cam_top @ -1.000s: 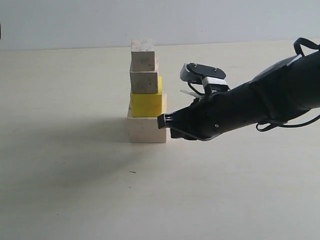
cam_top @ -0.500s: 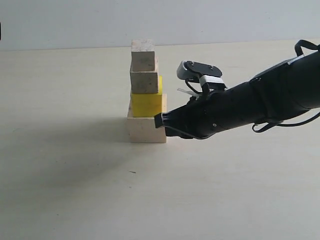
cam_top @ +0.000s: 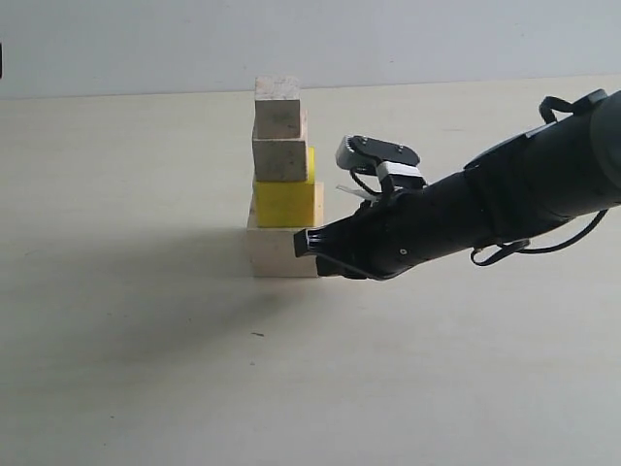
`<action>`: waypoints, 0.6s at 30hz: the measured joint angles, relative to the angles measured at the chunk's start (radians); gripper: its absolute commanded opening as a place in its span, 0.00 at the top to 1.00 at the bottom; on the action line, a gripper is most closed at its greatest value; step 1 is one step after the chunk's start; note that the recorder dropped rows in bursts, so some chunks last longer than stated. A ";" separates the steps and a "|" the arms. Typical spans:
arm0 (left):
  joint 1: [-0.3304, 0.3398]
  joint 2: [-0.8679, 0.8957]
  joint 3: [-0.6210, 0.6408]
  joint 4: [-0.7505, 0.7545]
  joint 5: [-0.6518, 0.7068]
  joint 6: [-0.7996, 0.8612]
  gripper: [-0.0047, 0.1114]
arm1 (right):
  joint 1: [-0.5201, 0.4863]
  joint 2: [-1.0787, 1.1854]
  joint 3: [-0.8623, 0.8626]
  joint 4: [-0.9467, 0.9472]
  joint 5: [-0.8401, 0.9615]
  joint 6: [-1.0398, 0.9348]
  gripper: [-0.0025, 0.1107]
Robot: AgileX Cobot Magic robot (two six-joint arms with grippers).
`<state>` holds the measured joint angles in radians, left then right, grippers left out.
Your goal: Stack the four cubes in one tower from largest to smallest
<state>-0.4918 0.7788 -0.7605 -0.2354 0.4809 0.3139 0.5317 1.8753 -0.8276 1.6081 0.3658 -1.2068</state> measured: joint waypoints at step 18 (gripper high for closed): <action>0.000 0.000 0.000 0.000 0.000 0.000 0.96 | 0.000 0.000 0.000 0.130 -0.016 -0.149 0.98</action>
<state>-0.4918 0.7788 -0.7605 -0.2354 0.4809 0.3139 0.5317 1.8753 -0.8276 1.7386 0.3497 -1.3559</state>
